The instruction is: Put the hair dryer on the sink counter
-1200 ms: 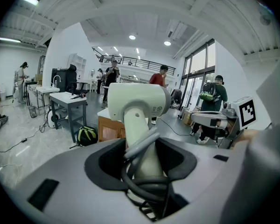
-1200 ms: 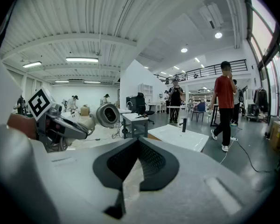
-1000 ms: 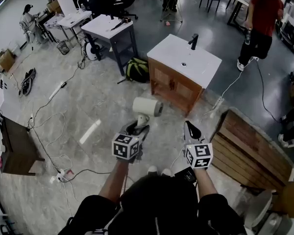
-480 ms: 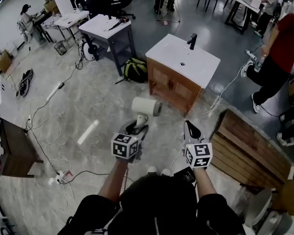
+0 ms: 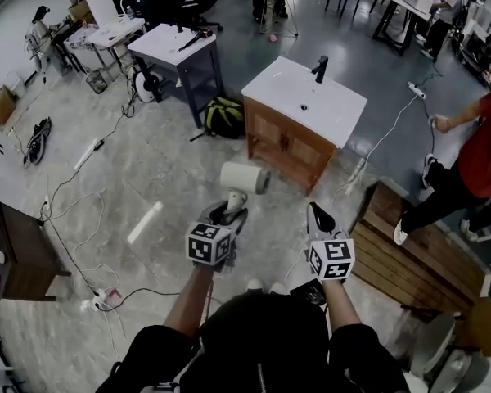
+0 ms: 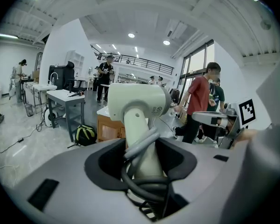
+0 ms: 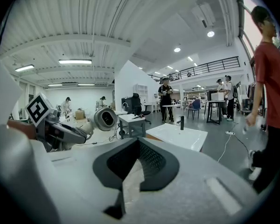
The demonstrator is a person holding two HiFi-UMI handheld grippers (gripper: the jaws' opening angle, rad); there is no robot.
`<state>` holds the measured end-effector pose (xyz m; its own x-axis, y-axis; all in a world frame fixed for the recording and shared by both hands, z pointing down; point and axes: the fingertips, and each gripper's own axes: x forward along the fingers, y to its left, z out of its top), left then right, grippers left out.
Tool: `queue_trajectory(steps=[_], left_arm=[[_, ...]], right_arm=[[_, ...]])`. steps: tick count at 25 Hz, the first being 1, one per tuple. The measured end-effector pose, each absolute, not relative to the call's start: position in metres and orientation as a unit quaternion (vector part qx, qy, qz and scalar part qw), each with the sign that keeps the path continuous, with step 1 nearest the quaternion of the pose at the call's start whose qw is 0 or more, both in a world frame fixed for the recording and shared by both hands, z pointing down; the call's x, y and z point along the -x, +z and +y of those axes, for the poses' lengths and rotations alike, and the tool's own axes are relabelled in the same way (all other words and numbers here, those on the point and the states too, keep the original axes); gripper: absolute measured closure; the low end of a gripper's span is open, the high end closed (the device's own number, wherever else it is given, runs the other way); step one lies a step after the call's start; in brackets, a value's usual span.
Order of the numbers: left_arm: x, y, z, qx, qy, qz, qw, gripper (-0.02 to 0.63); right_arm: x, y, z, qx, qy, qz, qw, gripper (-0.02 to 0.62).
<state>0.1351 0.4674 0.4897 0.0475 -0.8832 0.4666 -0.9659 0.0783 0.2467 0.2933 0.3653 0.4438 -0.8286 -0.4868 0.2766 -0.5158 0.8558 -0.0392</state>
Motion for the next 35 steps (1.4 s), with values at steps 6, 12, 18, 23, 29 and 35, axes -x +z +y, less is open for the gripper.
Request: queue_trajectory(steps=[6,12,18,23,29,35], left_arm=[[-0.124,0.493,0.466,-0.678,0.081,-0.682,0.262,0.407],[-0.117,0.497,0.465,-0.681,0.086,-0.678,0.262,0.407],[-0.117,0.499,0.456,-0.688,0.088,-0.671,0.262,0.407],[-0.118,0.505,0.446,-0.691,0.089,-0.666,0.265,0.407],[-0.111,0.513,0.423,-0.692,0.09,-0.664,0.269,0.407],[-0.104,0.517,0.384,-0.695,0.094,-0.661,0.267,0.407]], right_arm=[[-0.283,0.446,0.366,-0.264,0.058,-0.954,0.128,0.591],[-0.28,0.449,0.369,-0.272,0.058,-0.952,0.127,0.591],[-0.281,0.449,0.365,-0.277,0.037,-0.951,0.136,0.591],[-0.282,0.454,0.353,-0.284,0.041,-0.948,0.135,0.591],[-0.279,0.459,0.331,-0.286,0.04,-0.948,0.135,0.591],[-0.275,0.466,0.291,-0.292,0.042,-0.946,0.137,0.591]])
